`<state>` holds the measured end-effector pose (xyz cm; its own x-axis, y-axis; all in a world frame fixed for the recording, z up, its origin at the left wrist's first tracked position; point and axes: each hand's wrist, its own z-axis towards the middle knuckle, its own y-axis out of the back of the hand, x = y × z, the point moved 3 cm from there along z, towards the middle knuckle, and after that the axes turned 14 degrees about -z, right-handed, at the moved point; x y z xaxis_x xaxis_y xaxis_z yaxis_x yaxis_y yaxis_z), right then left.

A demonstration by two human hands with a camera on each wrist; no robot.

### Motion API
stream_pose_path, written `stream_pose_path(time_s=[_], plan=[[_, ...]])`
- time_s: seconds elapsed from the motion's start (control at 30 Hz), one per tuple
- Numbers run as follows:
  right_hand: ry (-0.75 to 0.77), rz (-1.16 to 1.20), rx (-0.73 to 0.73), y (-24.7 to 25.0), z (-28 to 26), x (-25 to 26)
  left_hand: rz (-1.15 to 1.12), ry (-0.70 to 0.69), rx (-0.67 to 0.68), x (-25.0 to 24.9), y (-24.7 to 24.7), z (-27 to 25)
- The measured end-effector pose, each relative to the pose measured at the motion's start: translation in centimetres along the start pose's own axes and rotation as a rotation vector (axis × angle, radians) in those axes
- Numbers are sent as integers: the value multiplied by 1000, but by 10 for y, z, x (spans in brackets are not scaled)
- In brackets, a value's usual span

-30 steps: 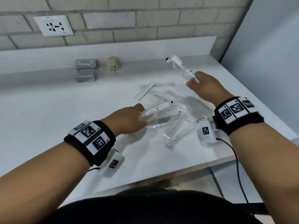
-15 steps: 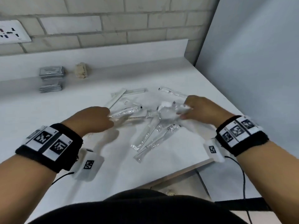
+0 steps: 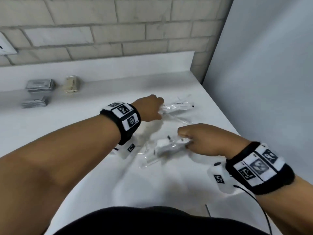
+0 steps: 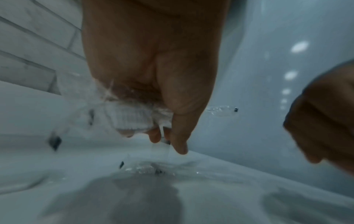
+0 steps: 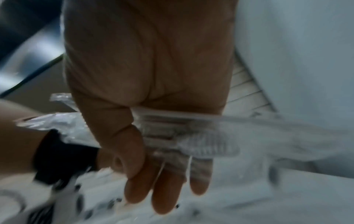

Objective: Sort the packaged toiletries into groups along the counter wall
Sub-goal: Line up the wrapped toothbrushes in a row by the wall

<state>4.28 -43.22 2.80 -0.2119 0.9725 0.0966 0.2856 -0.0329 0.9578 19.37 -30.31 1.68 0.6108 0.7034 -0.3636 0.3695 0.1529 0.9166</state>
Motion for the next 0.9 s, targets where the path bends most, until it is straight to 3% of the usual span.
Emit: stream_pose_path(time_s=[0.13, 0.23, 0.4, 0.5, 0.6, 0.67, 0.77, 0.9], plan=[[-253, 561, -122, 8, -17, -55, -16, 27, 61, -18, -22, 35], [-329, 733, -250, -1, -14, -79, 67, 32, 45, -27, -37, 46], [-380, 997, -365, -8, 10, -97, 49, 172, 42, -24, -39, 41], [-383, 1145, -373, -6, 28, -97, -294, 298, -53, -21, -23, 28], [-297, 1216, -342, -2, 50, -86, -1057, 319, -263, -25, -3, 14], [-191, 1231, -292, 3, 64, -65, -1373, 287, -364, -29, 1, 7], [-13, 1332, -206, 13, 82, -29, -1578, 256, -407, -32, 3, 0], [49, 1269, -205, 27, 106, 1, -1711, 232, -424, -22, 8, -17]])
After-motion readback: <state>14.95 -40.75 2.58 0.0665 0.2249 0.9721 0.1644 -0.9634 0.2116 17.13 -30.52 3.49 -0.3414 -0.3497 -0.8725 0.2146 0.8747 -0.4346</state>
